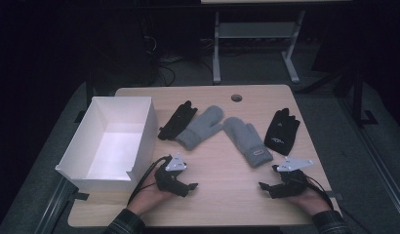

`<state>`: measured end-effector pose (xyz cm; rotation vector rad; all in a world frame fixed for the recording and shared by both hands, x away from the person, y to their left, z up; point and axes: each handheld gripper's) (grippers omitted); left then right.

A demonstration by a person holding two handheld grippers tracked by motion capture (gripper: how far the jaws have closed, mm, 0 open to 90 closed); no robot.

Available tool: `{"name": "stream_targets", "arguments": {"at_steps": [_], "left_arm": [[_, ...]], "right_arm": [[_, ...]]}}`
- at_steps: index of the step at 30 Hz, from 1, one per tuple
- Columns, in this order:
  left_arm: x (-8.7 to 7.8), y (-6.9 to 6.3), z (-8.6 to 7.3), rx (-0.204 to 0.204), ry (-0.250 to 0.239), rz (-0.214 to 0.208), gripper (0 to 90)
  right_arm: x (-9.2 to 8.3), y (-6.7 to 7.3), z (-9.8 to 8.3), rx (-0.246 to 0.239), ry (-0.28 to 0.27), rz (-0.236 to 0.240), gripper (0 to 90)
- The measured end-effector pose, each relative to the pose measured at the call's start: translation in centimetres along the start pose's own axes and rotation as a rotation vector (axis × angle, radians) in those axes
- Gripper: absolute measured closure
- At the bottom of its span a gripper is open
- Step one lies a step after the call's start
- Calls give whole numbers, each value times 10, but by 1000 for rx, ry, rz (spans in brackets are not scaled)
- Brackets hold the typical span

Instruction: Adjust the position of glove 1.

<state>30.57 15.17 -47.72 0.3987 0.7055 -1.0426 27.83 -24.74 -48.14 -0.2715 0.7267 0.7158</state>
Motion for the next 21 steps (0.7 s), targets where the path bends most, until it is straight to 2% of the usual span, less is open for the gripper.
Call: {"name": "stream_targets", "arguments": {"at_steps": [3, 6, 11, 13, 18, 20, 21], "left_arm": [[0, 0, 0, -1, 1, -2, 128], [-1, 0, -1, 3, 2, -4, 128], [-1, 0, -1, 6, -1, -9, 127], [0, -1, -1, -8, -13, -9, 128], [-1, -1, -2, -3, -5, -5, 128], [-1, -1, -2, -4, -6, -5, 128], [-1, -1, -1, -1, -9, -3, 128]], "right_arm": [[0, 0, 1, 10, 12, -13, 169], [-4, -1, 6, -9, 16, 2, 361], [-11, -6, 15, -5, -5, 17, 590], [-9, -10, 19, 12, 5, 14, 653], [-5, -24, 33, 52, -9, 29, 832], [-5, -28, 47, 26, -32, 19, 900], [-5, -29, 50, 17, -48, 22, 900]]}}
Point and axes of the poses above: each handheld gripper's, and its own axes: x roughly forward along the jaws, z roughly out of its top, y roughly to its left, and after that the axes turned 2 degrees about -z, right-handed
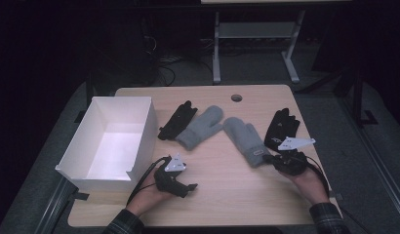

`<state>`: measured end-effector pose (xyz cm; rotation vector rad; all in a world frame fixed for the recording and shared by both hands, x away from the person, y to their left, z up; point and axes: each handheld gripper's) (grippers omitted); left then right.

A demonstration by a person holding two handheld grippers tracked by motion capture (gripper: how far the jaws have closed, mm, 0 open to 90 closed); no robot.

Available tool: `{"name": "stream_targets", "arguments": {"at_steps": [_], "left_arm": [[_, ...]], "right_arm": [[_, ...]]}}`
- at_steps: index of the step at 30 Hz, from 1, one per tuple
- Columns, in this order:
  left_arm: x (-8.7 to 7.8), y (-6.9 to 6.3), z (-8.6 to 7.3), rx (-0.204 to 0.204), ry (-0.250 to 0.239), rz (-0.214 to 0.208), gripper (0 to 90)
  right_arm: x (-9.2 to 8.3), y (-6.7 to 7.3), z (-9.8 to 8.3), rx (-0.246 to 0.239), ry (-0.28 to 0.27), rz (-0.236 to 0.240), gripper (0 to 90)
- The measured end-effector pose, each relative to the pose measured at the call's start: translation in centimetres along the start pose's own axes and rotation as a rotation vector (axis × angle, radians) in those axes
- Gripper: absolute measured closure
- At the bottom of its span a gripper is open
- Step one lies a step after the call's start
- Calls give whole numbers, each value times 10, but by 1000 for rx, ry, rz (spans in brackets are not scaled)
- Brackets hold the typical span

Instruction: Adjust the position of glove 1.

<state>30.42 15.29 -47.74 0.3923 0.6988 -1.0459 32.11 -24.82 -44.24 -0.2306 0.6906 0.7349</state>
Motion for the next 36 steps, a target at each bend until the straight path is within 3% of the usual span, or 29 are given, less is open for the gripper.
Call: {"name": "stream_targets", "arguments": {"at_steps": [4, 6, 11, 15, 26, 36], "left_arm": [[-1, 0, -1, -8, 3, 14, 128], [-2, 0, -1, -11, 8, 14, 128], [-3, 0, -2, -14, 9, 19, 128], [-4, -1, -3, -18, 9, 24, 128], [-4, -1, -3, -20, 3, 24, 128], [-4, -1, -3, -22, 4, 25, 128]], "right_arm": [[15, -15, 11, 1, 5, 20, 900], [18, -16, 20, 1, -35, 35, 900], [39, -16, 28, -39, -10, 44, 900], [47, -18, 30, -33, -12, 46, 900], [47, -26, 26, -18, -30, 41, 900], [54, -17, 25, -35, 46, 54, 900]]}}
Point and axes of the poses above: each handheld gripper's, and its own axes: x roughly forward along the jaws, z roughly out of its top, y roughly to its left, and after that the axes turned 2 degrees about -z, right-handed
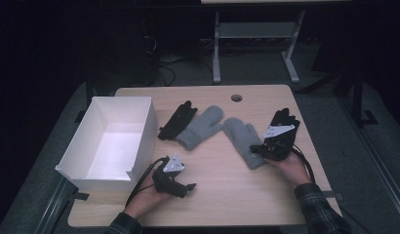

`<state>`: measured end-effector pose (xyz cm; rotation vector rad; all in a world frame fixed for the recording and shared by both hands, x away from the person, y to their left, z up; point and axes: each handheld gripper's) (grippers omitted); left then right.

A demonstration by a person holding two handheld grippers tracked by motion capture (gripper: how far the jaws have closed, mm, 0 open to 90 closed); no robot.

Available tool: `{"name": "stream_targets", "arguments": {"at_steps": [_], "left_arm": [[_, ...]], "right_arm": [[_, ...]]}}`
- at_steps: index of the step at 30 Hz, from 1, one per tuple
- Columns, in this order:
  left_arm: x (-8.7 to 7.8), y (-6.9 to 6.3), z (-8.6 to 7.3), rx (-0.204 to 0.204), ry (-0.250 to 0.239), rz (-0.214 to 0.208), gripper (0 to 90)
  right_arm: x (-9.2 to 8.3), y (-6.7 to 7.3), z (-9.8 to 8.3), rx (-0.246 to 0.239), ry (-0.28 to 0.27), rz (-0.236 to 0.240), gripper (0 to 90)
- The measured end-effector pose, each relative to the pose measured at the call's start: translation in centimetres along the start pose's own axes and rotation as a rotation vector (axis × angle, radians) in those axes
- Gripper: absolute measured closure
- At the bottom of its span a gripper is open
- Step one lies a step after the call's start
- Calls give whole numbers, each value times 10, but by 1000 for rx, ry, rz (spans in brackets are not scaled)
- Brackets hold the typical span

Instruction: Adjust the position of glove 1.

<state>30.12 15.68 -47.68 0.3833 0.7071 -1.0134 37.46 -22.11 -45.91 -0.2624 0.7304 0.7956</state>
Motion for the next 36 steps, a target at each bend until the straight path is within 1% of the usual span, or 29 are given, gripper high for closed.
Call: {"name": "stream_targets", "arguments": {"at_steps": [5, 6, 7, 11, 19, 20, 21, 23, 25, 26, 30, 31, 33, 34, 36], "left_arm": [[-1, 0, 0, 2, 4, 3, 128], [-1, 0, 0, 4, 6, 3, 128], [-1, 0, 0, 3, 5, 2, 128], [-1, 0, 0, 3, 5, 2, 128], [-1, 0, 0, 3, 6, 2, 128], [-1, 0, 0, 3, 6, 2, 128], [-1, 0, 0, 3, 6, 2, 128], [-1, 0, 0, 3, 6, 1, 128], [-1, 0, 0, 2, 6, 2, 128], [-1, 0, 0, 4, 7, 2, 128], [0, 0, 0, 6, 6, 0, 128], [0, 0, 0, 7, 7, 1, 128], [-1, 0, 0, 7, 8, 1, 128], [-1, 0, 0, 6, 9, 1, 128], [-1, 0, 0, 6, 7, 1, 128]], "right_arm": [[-1, 5, 1, -10, 11, 31, 900], [-2, 7, 1, 2, 17, 37, 900], [-2, 7, 0, -9, 16, 41, 900], [-4, 17, 0, -6, 29, 78, 900], [-5, 41, 0, -54, 51, 152, 900], [-4, 44, 1, -68, 51, 157, 900], [-4, 47, 2, -66, 56, 164, 900], [-3, 52, 3, -80, 54, 174, 900], [-1, 57, 4, -79, 57, 189, 900], [0, 59, 5, -89, 52, 196, 900], [3, 71, 7, -114, 58, 227, 900], [3, 74, 8, -114, 58, 232, 900], [4, 79, 9, -133, 56, 243, 900], [5, 82, 10, -132, 58, 248, 900], [8, 87, 12, -149, 57, 257, 900]]}}
Point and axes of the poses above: each handheld gripper's, and its own axes: x roughly forward along the jaws, z roughly out of its top, y roughly to its left, and after that the axes turned 2 degrees about -z, right-handed
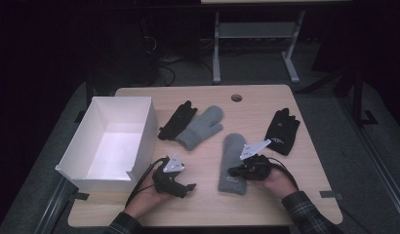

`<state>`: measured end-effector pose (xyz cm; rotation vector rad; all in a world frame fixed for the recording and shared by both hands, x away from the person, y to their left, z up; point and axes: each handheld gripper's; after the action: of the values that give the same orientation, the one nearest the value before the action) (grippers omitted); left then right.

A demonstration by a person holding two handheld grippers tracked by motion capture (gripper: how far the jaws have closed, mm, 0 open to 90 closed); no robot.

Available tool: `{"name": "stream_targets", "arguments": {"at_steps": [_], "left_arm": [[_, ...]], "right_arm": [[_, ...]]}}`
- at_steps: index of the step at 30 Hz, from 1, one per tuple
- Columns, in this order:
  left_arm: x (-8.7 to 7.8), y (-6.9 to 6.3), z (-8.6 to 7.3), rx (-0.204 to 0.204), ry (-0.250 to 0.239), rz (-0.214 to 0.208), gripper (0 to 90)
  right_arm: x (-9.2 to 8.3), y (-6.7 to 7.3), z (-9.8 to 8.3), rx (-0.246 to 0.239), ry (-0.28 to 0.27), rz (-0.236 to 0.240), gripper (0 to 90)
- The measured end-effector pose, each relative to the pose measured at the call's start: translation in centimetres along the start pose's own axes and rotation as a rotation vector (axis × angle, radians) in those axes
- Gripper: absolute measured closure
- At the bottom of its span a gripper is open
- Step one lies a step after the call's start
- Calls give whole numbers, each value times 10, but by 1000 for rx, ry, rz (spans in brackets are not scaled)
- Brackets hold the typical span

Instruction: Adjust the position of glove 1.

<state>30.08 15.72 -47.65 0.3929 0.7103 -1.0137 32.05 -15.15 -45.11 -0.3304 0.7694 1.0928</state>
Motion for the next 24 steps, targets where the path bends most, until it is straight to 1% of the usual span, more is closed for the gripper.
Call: {"name": "stream_targets", "arguments": {"at_steps": [2, 3, 4, 5, 6, 7, 8, 9, 10, 11, 15, 18, 19, 20, 21, 22, 23, 24], "left_arm": [[0, 0, 0, -4, -3, 1, 128], [0, 0, 0, 2, 1, 1, 128], [0, 0, 0, 1, 1, 1, 129], [0, 0, 0, 1, 1, 1, 128], [0, 0, 0, 0, 0, 1, 128], [0, 0, 0, 0, 1, 1, 128], [0, 0, 0, -1, 0, 0, 128], [0, 0, 0, -1, 0, 0, 128], [0, 0, 0, -3, -3, 0, 128], [0, 0, 0, -4, -3, 0, 128], [0, 0, 0, -3, -4, 1, 128], [0, 0, 0, -3, -4, 1, 128], [0, 0, 0, -4, -4, 1, 128], [0, 0, 0, -4, -4, 1, 128], [0, 0, 0, -5, -4, 1, 129], [0, 0, 0, -4, -4, 1, 128], [0, 0, 0, -4, -3, 1, 128], [0, 0, 0, -5, -3, 1, 128]], "right_arm": [[3, 3, 3, -17, 3, 8, 900], [4, 5, 4, -11, 1, 19, 900], [6, 5, 5, -30, 5, 19, 900], [8, 8, 7, -17, 2, 33, 900], [10, 8, 8, -40, 4, 28, 900], [11, 10, 9, -22, 1, 37, 900], [13, 10, 10, -39, 0, 38, 900], [14, 12, 11, -29, -1, 48, 900], [16, 12, 12, -40, -4, 52, 900], [18, 14, 14, -28, -6, 62, 900], [25, 18, 18, -56, -6, 73, 900], [28, 21, 21, -52, -10, 77, 900], [26, 21, 20, -47, -18, 75, 867], [24, 18, 20, -55, -26, 72, 814], [22, 17, 19, -48, -36, 69, 788], [18, 16, 18, -27, -47, 67, 747], [13, 14, 16, -20, -59, 51, 677], [9, 11, 13, -22, -68, 24, 630]]}}
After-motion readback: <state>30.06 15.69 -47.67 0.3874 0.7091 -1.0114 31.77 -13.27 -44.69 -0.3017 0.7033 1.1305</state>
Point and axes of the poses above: each handheld gripper's, and its own axes: x roughly forward along the jaws, z roughly out of its top, y roughly to its left, and after that the axes turned 2 degrees about -z, right-handed
